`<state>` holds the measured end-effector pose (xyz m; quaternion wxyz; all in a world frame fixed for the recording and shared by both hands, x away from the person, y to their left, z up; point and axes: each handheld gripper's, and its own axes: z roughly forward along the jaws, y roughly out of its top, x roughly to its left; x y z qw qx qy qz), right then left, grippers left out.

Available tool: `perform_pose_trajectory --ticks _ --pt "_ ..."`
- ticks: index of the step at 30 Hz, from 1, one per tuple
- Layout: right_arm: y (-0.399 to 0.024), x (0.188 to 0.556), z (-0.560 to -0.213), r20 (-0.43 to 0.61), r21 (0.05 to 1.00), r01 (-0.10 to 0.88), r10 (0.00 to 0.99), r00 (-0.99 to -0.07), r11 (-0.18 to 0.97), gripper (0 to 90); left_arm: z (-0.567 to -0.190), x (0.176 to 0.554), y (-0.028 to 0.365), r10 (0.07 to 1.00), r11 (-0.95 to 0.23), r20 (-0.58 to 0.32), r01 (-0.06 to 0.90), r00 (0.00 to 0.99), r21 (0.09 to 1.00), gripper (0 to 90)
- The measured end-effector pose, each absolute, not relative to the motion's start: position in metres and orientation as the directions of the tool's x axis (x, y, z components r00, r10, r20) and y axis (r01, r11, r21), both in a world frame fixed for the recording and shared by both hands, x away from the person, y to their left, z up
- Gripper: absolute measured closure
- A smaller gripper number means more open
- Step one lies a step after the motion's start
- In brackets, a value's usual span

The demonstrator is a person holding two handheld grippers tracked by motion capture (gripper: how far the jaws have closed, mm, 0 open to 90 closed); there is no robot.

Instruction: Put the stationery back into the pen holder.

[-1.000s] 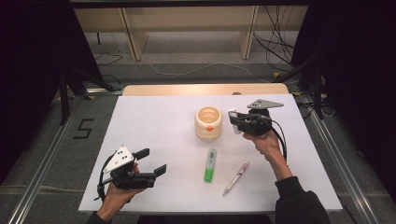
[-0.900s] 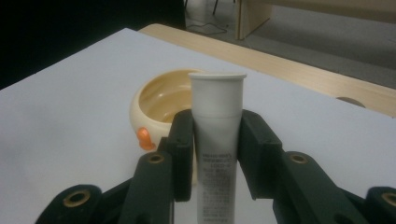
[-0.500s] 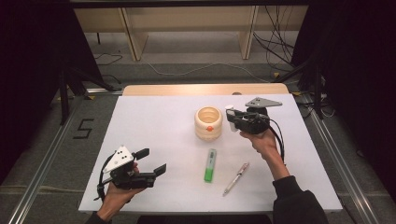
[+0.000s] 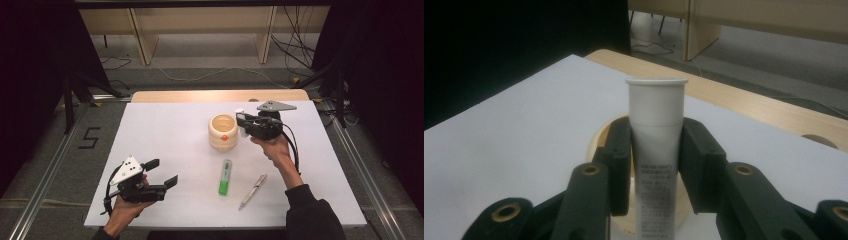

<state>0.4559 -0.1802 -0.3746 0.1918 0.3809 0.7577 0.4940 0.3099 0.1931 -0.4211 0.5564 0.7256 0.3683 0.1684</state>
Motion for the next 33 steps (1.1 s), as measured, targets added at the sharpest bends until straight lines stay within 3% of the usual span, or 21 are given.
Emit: perform_pose_trajectory --ticks 33 --pt "-0.145 0.479 -0.364 0.082 0.897 0.382 0.767 -0.637 0.221 68.3 -0.421 0.310 0.193 0.722 -0.107 -0.166 0.346 0.672 0.932 11.9"
